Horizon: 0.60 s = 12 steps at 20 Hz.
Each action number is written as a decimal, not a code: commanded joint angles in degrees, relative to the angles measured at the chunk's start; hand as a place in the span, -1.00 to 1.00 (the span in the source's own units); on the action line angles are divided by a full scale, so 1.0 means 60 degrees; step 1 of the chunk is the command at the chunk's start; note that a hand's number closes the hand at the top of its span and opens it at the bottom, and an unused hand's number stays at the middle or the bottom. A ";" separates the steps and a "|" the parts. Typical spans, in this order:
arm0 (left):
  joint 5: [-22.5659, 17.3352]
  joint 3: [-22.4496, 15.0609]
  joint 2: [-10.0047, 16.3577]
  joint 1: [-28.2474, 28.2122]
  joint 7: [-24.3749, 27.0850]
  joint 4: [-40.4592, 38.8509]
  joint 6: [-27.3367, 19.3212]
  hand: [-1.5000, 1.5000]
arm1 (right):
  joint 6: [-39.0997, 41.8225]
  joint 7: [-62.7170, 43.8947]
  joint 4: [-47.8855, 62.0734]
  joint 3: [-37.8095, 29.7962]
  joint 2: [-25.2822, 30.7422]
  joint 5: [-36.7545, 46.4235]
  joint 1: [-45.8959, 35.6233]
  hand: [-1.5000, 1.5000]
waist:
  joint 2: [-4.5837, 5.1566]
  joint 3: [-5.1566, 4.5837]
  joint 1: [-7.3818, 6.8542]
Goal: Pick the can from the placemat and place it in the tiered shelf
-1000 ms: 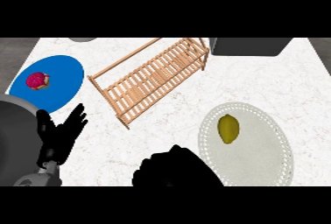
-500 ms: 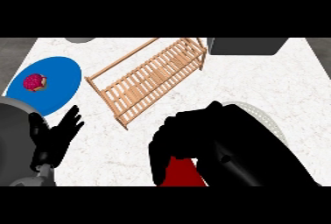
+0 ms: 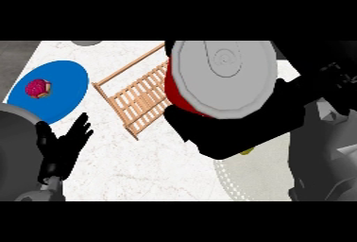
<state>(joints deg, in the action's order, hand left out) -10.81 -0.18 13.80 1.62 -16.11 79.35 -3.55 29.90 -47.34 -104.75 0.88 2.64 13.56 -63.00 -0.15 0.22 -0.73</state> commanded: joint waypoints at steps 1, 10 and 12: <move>-0.0102 0.0089 0.0171 0.0037 -0.0073 -0.0189 0.0368 0.00 | 0.0055 0.0168 0.1899 -0.1173 0.0552 -0.0393 -0.1851 1.00 | 0.0036 -0.0047 -0.0017; 0.0259 -0.0087 -0.0264 0.0032 -0.0038 -0.0199 0.0078 0.00 | -0.0099 0.2569 0.4818 -0.0561 0.0832 0.0513 -0.2423 1.00 | 0.0053 -0.0044 -0.0008; 0.0447 -0.0190 -0.0567 0.0363 -0.0139 -0.0423 -0.0311 0.00 | -0.0195 0.3577 0.5855 -0.0461 0.0979 0.0875 -0.2655 1.00 | 0.0101 -0.0048 -0.0061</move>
<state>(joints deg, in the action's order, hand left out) -10.14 -0.02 12.87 1.83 -16.52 79.74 -2.95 29.21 -32.64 -77.34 -3.22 7.96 16.39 -76.83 0.13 0.14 -1.10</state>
